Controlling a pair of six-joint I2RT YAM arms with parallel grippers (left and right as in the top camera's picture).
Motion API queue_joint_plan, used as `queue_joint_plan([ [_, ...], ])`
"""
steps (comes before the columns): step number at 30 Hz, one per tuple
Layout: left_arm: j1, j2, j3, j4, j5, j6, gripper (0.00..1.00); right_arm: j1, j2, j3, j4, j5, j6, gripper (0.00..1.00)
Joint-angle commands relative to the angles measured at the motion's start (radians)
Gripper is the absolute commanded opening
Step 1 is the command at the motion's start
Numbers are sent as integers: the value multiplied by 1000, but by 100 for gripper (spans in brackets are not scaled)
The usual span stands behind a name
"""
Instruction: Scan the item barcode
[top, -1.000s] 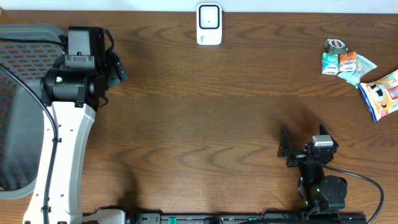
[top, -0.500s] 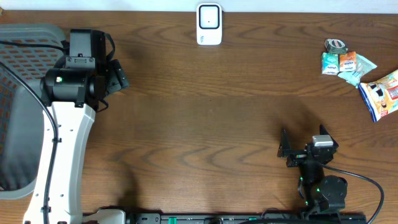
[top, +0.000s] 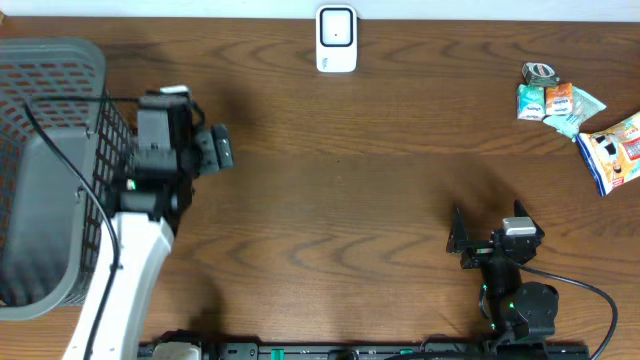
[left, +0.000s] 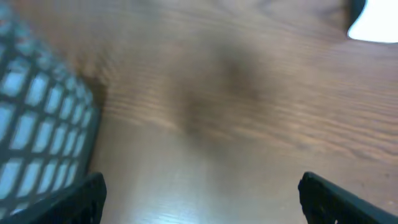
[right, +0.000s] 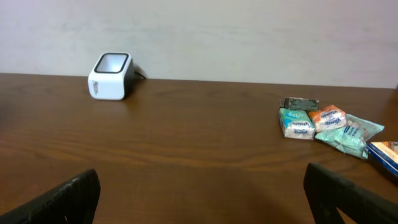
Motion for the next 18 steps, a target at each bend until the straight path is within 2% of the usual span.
queue_joint_plan([
  [1,5,-92,-157,138,80,111,98,-6,-7,-1,-5,-1,14,99],
  [8,5,-245,-415,345,80,112,98,-6,-7,-1,-5,-1,14,99],
  [14,5,-385,-554,423,80,112,97,-6,-7,-1,-5,-1,14,99],
  [18,4,-490,-674,527,80,134,97,-6,-7,-1,-5,-1,14,99],
])
